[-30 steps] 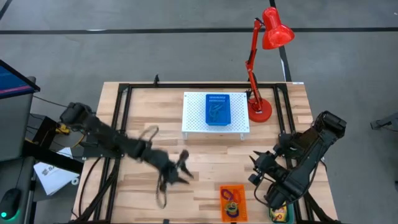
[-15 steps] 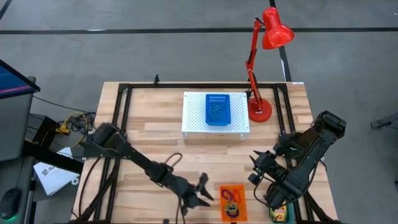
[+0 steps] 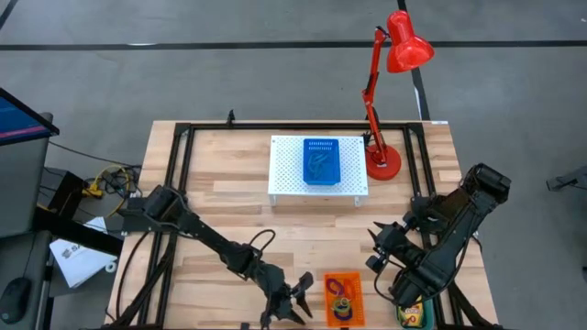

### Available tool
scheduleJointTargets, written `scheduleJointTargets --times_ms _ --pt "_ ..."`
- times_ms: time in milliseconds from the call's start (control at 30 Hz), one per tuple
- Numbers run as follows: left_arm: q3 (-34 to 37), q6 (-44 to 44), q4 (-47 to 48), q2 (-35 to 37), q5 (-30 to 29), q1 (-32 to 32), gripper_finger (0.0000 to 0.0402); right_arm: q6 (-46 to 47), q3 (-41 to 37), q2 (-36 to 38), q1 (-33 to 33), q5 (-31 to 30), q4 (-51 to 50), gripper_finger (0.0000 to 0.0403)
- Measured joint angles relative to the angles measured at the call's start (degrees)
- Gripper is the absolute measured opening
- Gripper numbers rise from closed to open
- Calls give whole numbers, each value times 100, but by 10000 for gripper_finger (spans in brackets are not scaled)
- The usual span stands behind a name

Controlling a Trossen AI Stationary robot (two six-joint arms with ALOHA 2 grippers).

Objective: Pick & Place Office Desk Supplies
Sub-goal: Put the orange bin on the shelf

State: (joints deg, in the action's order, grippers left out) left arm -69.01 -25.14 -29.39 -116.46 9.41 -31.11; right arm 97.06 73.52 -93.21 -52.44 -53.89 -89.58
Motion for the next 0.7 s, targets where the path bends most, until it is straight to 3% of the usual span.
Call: scheduleJointTargets --times_ms 400,567,700 --pt "-4 52 -129 -57 323 627 122 -17 0 0 34 0 25 113" --pt "-8 22 -143 -471 832 880 122 -17 0 0 -5 -2 54 113" --pt "-88 -12 -150 -804 906 951 122 -74 0 0 -3 -2 82 113"
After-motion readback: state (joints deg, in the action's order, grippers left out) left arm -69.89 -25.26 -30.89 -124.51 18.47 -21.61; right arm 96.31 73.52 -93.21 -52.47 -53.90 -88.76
